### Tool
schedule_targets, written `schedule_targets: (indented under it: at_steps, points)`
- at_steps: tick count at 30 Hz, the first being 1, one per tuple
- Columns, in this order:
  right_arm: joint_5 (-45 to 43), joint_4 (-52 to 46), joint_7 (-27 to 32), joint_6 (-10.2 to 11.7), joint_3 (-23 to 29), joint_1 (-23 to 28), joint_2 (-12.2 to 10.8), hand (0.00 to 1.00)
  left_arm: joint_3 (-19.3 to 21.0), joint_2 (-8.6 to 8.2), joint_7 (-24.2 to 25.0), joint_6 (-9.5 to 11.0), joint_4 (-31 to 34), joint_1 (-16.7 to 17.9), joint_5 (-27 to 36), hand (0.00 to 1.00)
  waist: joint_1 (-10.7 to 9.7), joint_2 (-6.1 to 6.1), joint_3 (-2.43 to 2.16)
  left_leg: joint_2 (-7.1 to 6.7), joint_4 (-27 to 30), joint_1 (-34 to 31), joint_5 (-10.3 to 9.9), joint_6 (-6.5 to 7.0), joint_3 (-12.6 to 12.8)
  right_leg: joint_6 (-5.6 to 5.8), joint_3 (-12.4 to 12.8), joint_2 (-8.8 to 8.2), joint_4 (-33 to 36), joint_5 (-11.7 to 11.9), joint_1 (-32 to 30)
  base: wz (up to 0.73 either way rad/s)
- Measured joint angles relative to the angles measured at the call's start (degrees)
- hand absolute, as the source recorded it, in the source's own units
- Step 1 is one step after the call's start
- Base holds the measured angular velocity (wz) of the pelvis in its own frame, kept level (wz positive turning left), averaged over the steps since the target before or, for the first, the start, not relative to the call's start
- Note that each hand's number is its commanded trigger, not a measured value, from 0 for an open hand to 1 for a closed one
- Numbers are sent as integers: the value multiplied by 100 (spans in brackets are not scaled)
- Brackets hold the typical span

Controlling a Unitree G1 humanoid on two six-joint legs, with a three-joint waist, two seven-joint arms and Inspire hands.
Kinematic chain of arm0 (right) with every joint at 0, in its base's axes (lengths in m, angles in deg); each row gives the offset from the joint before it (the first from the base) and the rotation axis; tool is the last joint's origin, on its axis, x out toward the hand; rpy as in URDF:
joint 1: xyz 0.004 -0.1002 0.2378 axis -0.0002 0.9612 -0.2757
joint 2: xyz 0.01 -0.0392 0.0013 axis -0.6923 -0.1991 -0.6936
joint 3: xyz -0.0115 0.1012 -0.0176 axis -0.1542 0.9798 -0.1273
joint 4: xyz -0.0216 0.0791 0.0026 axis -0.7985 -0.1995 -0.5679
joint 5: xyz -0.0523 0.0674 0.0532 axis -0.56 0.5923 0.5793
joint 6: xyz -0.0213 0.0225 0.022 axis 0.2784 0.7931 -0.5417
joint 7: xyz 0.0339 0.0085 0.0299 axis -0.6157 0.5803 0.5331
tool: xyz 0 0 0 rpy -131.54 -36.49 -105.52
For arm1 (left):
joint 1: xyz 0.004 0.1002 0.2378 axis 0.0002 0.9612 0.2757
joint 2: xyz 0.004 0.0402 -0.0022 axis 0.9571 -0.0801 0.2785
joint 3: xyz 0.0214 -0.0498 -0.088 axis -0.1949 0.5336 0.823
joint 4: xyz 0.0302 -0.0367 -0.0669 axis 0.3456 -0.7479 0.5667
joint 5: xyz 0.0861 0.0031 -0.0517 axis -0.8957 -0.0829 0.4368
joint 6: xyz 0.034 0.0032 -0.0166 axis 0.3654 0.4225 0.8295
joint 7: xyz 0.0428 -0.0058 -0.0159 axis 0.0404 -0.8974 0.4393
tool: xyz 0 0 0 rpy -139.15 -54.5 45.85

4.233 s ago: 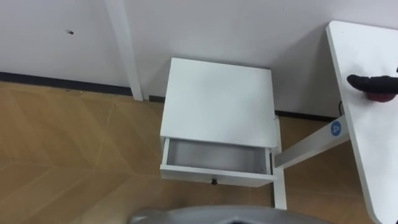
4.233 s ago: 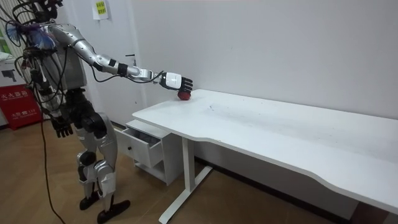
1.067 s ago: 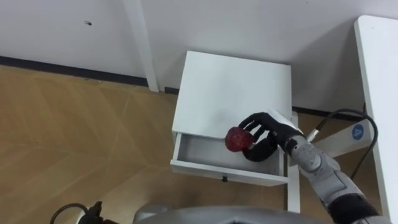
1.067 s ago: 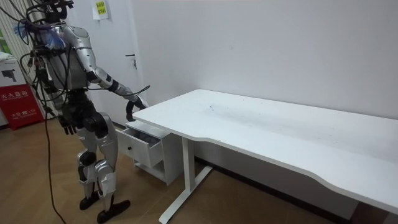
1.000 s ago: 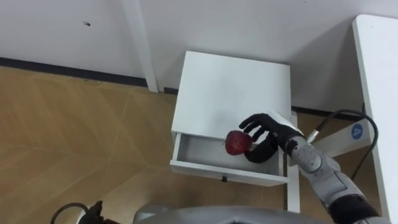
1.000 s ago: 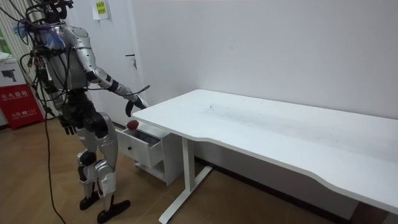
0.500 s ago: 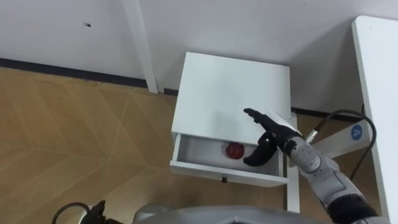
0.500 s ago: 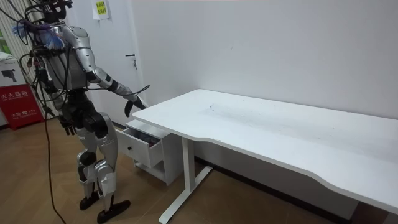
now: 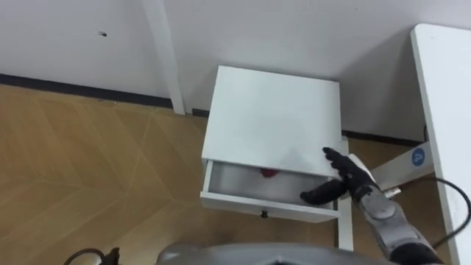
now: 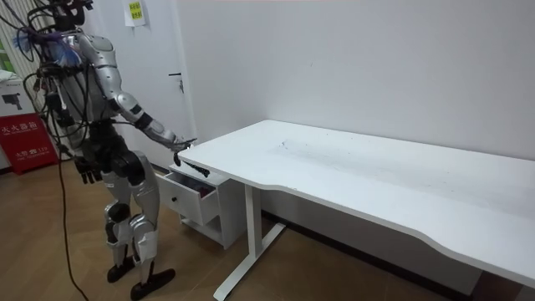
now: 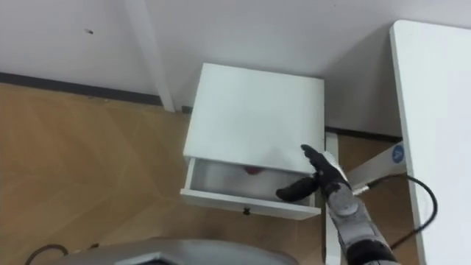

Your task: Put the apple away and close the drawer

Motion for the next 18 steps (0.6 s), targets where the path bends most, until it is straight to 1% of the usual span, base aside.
schedule_targets:
  at_steps: [1,2,3,4,5,6,7,8,9,10,11,12,13,14,15,16,17,18]
  points:
    - [247,264,158,-28,282,118,50,0,48,-46,-1,0,-159,-77,46,0,-97,58,-7,-33,104,-62,-43,57,87,104,44,-151,776,-80,-371,29]
    - [361,350,218,-47,446,182,62,0,50,-58,2,-6,-189,-135,90,0,-120,110,-21,-52,100,-62,-46,82,133,104,99,-223,1363,-81,-642,36]
    - [521,483,347,-61,686,384,66,0,64,-34,-5,1,-153,-164,104,0,-221,109,-19,-193,140,-44,-41,190,138,18,313,-474,2564,84,-1258,19]
    - [656,707,425,-67,887,511,114,0,102,-28,-33,0,-175,-186,95,0,-298,165,-19,-205,362,-58,-113,307,134,36,721,-548,3639,764,-1937,13]
    - [682,821,477,-72,977,570,138,0,112,-27,-45,-2,-189,-188,98,0,-339,218,-20,-167,498,-101,-176,352,124,97,897,-519,4156,1314,-2314,-19]
    - [743,945,577,-107,1034,617,154,0,92,50,-72,-2,-224,-240,176,0,-334,460,12,-67,737,-215,-294,439,134,52,1272,-303,5591,1611,-3125,-38]
    - [793,1023,616,-103,1001,636,157,0,82,149,-95,-27,-335,-257,459,0,-412,547,70,55,933,-329,-354,464,124,-119,1370,-119,7520,1249,-3970,-48]
    - [837,1104,670,-106,913,647,166,0,58,202,-112,-134,-397,-370,631,0,-443,735,59,236,1062,-446,-379,482,109,-235,1209,21,8810,912,-4634,-36]
    - [839,1117,714,-106,816,646,166,0,58,208,-119,-173,-394,-407,701,0,-442,824,75,308,1075,-485,-388,481,103,-230,1139,62,9195,788,-4878,-26]
    - [838,1158,754,-111,608,641,163,0,66,225,-132,-249,-403,-466,719,0,-443,897,94,369,1089,-505,-388,468,105,-198,1120,58,9446,617,-5131,-16]
    - [815,1255,728,-176,370,594,150,0,57,245,-177,-261,-403,-449,707,0,-453,830,82,318,1127,-514,-397,476,120,-117,1212,-17,9291,492,-5149,-5]
    - [823,1307,711,-229,292,556,151,0,64,239,-195,-263,-401,-431,707,0,-466,793,81,289,1158,-519,-413,501,121,-95,1241,-69,9050,460,-5053,10]
    - [810,1339,703,-351,293,511,151,0,65,202,-197,-280,-381,-389,690,0,-472,753,80,213,1201,-522,-435,529,97,-61,1274,-169,8296,449,-4670,19]
    - [807,1337,700,-453,296,455,152,0,66,193,-193,-335,-301,-314,708,0,-492,652,84,108,1219,-518,-456,564,98,-19,1297,-254,7142,450,-4117,19]
    - [811,1338,697,-481,292,436,151,0,65,196,-197,-346,-252,-235,708,0,-486,571,77,57,1222,-510,-464,577,96,2,1292,-287,6476,449,-3758,16]
    - [875,1340,677,-509,291,433,148,0,66,218,-205,-350,-189,-98,709,0,-458,430,81,-50,1199,-462,-466,593,94,35,1209,-352,5078,438,-2976,10]
    - [908,1339,626,-528,298,445,148,0,65,228,-221,-375,-114,23,703,0,-417,303,71,-106,1148,-417,-465,594,95,89,1098,-327,3798,395,-2195,6]
    - [922,1339,596,-528,294,448,147,0,64,228,-222,-400,-86,37,699,0,-352,273,74,-115,1103,-400,-457,591,99,119,1003,-296,3196,359,-1849,-7]
